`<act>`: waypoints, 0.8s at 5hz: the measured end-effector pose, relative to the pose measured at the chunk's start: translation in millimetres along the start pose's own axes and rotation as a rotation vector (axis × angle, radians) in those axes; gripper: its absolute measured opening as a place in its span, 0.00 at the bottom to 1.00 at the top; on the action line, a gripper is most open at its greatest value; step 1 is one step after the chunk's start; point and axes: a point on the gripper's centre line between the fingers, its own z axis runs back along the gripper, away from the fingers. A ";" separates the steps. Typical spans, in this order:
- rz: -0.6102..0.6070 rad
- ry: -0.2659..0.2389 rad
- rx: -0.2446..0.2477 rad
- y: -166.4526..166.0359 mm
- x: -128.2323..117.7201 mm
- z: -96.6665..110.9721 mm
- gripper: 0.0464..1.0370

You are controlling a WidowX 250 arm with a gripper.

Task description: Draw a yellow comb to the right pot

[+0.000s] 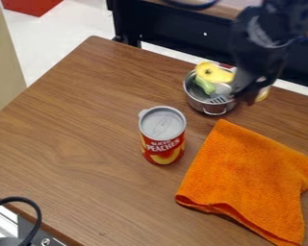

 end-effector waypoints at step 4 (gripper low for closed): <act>-0.178 0.070 -0.057 -40.0 -68.5 -77.9 0.55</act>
